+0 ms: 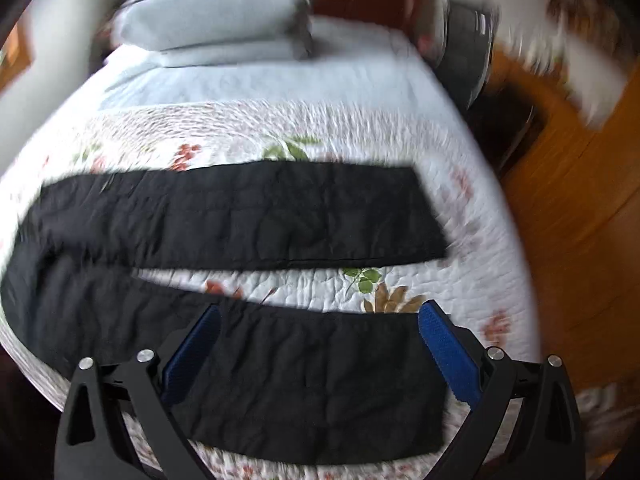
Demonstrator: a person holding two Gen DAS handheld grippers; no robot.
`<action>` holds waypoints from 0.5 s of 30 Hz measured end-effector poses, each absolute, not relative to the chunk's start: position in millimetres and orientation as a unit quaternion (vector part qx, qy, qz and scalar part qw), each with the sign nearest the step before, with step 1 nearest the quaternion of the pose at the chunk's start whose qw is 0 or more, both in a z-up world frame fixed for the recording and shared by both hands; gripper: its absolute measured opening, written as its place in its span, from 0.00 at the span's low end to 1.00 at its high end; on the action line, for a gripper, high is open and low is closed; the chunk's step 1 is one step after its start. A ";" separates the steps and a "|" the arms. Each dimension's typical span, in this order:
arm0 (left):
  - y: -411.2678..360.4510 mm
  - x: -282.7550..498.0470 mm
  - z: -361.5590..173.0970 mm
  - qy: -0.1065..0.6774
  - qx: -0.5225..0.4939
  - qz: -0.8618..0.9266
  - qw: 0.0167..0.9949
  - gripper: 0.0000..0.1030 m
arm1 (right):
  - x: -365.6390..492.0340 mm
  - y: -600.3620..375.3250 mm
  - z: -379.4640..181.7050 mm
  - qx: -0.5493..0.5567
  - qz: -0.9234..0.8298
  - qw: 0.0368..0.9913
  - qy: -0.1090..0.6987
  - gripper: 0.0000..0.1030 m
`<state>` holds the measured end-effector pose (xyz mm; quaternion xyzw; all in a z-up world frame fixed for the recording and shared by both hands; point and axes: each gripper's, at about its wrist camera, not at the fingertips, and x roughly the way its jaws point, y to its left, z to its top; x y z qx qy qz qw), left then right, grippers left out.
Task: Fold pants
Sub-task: 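Grasp the pants waistband with the left tool while the right tool grasps a leg hem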
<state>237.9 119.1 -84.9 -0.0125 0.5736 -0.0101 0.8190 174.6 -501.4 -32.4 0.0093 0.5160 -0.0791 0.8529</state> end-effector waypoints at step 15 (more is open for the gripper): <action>241.2 431.0 -187.2 0.704 -0.174 0.039 0.687 0.98 | 407.7 -679.7 -158.3 0.110 -0.106 0.776 0.611 0.97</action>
